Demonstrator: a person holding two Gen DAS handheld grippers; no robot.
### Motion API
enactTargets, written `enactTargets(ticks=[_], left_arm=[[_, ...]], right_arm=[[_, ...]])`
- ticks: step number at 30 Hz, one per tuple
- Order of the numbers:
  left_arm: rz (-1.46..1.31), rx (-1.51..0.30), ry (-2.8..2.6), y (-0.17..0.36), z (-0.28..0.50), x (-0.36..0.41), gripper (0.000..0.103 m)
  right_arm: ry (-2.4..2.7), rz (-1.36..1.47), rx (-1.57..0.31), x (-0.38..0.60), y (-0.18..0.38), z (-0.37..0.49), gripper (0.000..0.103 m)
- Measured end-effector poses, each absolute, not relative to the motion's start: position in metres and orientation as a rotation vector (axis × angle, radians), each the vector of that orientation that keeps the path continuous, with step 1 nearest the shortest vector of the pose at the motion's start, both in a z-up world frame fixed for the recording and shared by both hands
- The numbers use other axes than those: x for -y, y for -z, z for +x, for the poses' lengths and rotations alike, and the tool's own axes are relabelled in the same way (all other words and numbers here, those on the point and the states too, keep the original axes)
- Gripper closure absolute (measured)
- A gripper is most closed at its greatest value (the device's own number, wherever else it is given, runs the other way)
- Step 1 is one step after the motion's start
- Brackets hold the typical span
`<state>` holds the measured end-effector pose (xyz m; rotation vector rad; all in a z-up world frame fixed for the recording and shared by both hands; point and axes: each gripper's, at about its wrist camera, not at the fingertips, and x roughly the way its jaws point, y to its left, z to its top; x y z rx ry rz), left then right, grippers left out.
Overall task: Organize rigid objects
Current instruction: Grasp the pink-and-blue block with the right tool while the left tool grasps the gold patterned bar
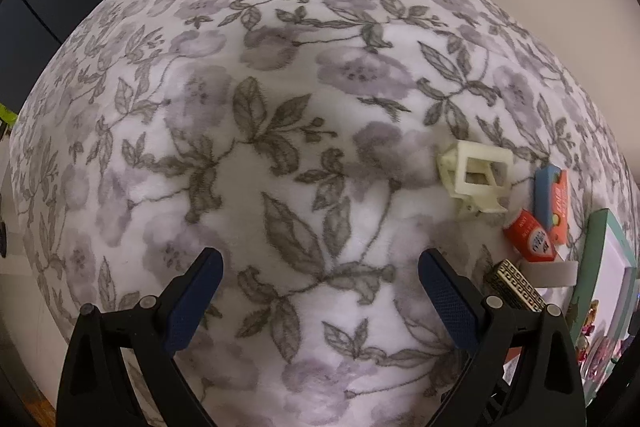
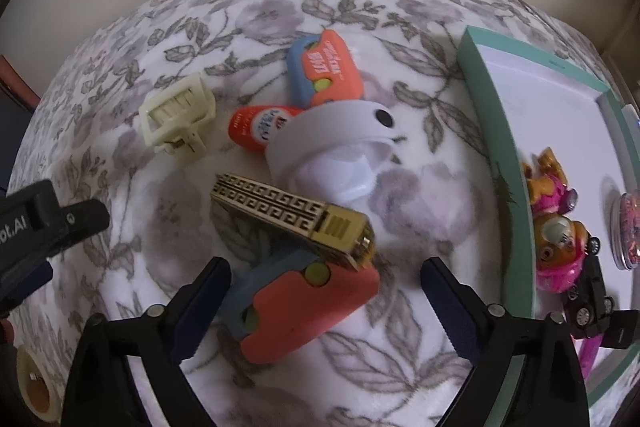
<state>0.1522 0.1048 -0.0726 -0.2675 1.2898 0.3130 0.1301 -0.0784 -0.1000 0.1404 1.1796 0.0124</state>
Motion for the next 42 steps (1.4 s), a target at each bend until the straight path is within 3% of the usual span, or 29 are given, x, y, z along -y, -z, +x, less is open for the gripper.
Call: enactTargets(ticks=[9,14,19,33,36,41,42], left_arm=[[-0.314,-1.290,-0.200,0.070,0.157,-0.075,0.005],[-0.297,-1.283,-0.141,0.072,0.161,-0.054,0.005],[-0.309,-1.281,-0.086,0.076,0.166,-0.043,0.005],[-0.144,-1.262,-0.026,0.085,0.173,0.013,0.006],[-0.110,-1.257,-0.028,0.090,0.180,0.020,0.011],[-0.068,-1.262,-0.014,0.098,0.186,0.036,0.012],[-0.050,-1.263,-0.012,0.099,0.186,0.040,0.017]], right_arm=[[0.010,0.157,-1.200,0.111,0.098,0.111,0.024],[0.022,0.178,-1.204,0.127,0.096,0.104,0.044],[0.026,0.211,-1.206,0.145,0.091,0.099,0.057],[0.001,0.292,-1.232,0.159,0.087,0.093,0.057],[-0.004,0.299,-1.234,0.159,0.087,0.093,0.057],[-0.011,0.305,-1.237,0.157,0.089,0.097,0.057],[-0.012,0.304,-1.238,0.157,0.089,0.096,0.057]])
